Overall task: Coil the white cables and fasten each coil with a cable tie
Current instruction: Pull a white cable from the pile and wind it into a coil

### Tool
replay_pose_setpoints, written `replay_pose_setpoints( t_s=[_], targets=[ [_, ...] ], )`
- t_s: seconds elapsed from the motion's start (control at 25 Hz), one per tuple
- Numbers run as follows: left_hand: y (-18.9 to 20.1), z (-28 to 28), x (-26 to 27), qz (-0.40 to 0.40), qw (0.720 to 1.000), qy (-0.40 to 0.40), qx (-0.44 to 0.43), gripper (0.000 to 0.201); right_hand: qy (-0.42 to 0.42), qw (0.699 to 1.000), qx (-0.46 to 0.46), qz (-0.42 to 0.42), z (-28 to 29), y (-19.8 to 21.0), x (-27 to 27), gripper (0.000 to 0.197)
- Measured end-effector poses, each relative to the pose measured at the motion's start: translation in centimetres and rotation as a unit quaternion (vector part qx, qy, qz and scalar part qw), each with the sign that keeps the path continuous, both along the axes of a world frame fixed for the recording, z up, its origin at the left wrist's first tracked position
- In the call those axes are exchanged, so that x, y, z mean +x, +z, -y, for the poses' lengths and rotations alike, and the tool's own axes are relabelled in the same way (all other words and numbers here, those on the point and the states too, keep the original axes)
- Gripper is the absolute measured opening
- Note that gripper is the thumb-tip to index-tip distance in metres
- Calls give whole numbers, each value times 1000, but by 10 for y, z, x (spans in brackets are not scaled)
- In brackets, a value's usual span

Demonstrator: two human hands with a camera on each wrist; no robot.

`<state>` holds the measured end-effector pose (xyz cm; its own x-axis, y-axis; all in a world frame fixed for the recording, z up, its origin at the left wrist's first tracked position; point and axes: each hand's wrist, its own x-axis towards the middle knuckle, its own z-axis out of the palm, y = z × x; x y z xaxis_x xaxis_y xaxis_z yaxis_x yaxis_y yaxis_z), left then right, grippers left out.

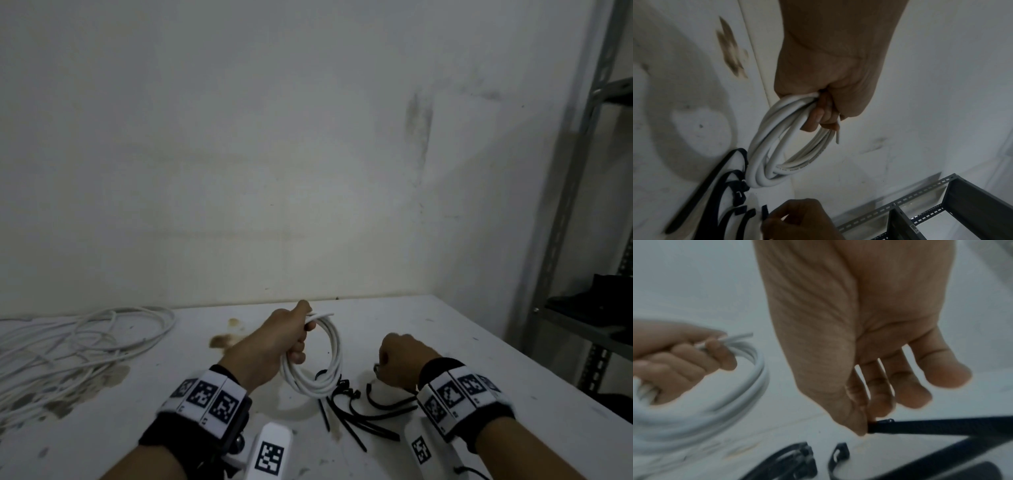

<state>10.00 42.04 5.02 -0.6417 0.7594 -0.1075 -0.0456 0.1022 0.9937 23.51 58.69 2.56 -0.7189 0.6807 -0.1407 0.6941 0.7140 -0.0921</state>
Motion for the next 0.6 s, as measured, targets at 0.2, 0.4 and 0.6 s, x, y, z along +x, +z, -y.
replay_pose_setpoints(
  t_s=[0.2, 0.4, 0.6],
  targets=[
    [-2, 2, -8, -9, 1000, 1, -1, 35, 26, 918, -166, -360, 29, 49, 1, 25],
    [-1, 16, -17, -36, 999, 25, 4, 34, 180, 809, -327, -454, 84, 77, -10, 10],
    [2, 51, -38, -110, 991, 80, -19, 36, 282, 851, -64, -438, 98, 52, -51, 5]
  ],
)
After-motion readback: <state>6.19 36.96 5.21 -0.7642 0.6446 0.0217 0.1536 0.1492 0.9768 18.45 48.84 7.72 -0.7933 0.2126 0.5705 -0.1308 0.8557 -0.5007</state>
